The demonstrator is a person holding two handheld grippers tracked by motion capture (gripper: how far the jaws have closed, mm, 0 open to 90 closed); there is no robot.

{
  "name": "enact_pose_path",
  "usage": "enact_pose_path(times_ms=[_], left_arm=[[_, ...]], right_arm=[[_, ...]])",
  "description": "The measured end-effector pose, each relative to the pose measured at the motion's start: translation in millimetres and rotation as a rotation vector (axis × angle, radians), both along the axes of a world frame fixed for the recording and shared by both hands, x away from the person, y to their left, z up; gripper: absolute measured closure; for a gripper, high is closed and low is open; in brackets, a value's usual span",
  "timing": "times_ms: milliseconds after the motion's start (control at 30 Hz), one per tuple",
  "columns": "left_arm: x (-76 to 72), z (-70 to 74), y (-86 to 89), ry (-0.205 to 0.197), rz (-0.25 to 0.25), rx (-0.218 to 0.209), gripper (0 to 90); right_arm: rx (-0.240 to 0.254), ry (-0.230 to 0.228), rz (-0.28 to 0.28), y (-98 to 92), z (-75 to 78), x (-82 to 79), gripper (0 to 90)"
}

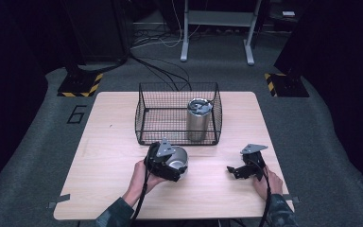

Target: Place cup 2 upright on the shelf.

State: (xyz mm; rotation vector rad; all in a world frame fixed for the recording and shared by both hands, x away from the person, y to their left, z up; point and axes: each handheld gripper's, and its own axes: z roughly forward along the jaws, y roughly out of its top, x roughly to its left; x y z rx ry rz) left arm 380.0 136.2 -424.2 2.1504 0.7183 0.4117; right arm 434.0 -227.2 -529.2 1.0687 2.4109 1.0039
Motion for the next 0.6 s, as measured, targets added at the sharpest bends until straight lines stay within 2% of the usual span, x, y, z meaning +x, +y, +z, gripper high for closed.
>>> enact_pose_path(times_ms=[467,500,600], left_arm=[[1.9,13.3,20.5,-0.015,0.036,0.003,6.0],[2.1,13.6,21.1,-0.025,0.042,0.002,6.0],[2.7,16.0,23.8,-0.014,0.045,-0.004,6.0]], right_arm=[[0.004,0.000,-0.006,0.5,-0.1,-0.1,0.0],[0.003,0.001,-0.003,0.3,0.0,-0.1,0.0],[0.004,0.000,-0.006,0.5,-0.1,-0.1,0.0]])
